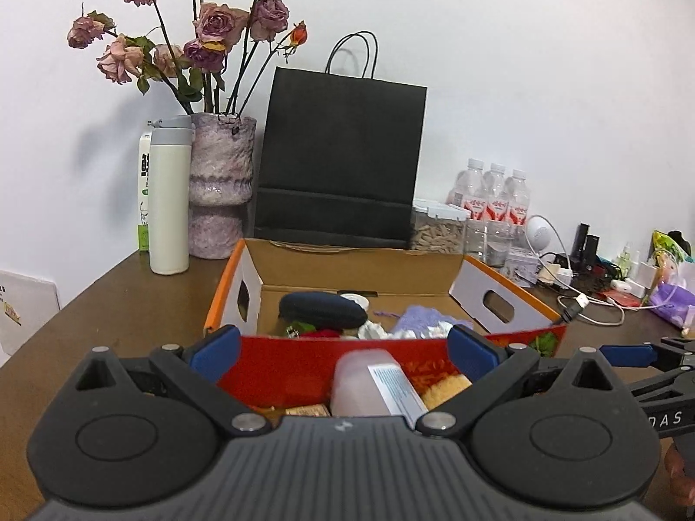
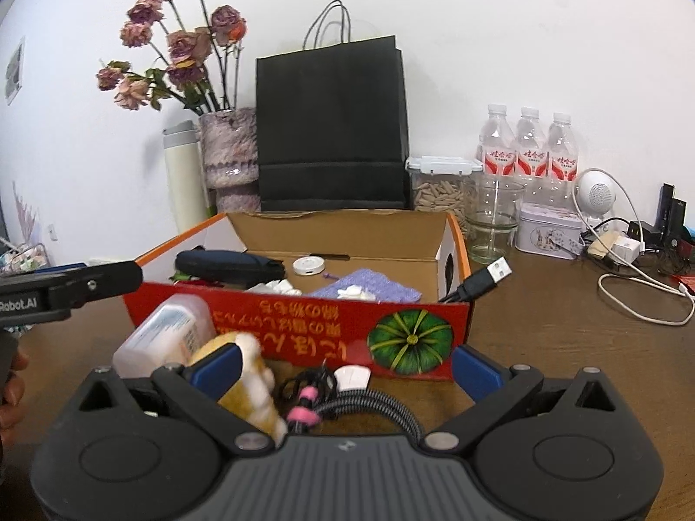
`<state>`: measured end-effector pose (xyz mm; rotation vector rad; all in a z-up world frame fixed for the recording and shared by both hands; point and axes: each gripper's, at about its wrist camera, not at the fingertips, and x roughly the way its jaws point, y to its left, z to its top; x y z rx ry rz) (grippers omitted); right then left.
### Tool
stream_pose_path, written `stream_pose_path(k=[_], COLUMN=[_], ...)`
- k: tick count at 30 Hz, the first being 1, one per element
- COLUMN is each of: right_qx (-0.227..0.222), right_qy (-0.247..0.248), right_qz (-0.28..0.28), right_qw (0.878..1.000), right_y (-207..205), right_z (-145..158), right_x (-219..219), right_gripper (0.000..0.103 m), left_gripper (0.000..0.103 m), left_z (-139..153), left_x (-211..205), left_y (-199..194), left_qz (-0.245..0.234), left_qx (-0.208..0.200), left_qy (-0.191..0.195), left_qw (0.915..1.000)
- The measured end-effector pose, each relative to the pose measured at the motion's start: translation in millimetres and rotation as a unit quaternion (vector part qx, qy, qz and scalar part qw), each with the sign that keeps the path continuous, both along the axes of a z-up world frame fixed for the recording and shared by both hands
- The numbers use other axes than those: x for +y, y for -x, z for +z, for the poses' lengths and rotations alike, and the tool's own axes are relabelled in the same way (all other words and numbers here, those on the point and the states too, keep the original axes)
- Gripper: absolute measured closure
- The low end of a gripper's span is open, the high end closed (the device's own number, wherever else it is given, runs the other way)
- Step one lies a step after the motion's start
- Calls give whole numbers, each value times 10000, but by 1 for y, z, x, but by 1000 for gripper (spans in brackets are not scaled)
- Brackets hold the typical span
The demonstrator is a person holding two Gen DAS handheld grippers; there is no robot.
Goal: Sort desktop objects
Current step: 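Move both grippers back down to the items in front of the box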
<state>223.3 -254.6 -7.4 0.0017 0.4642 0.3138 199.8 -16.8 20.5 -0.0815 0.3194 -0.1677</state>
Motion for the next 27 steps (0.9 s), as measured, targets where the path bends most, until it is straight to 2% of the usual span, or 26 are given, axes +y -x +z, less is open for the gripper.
stream_pose_path(k=[7,11,14,17,27], right_qx=[-8,-68,77,206,594], right_qy=[118,185,207,198,341], right_qz=[-59,-75,-92,-70,-9], right_qw=[9999,9998,9997,9996,9977], right_y=[18,20,15,12,2], right_z=[-5,-4,-7,-8,-12], right_x=[0,2,-1,-2,-9], right_gripper=[0,0,0,0,0], left_gripper=[0,0,0,0,0], left_z=[-5,-8,-10,-8,-14], left_x=[-1,-7,-7,-2,2], left_y=[20,20,17,17,3], left_qz=[117,3,-22,-46,172], left_qx=[29,60,200,172,531], left_qy=[2,-124,-135,-15,-77], left_qw=[9999,9999,9997,9998,9984])
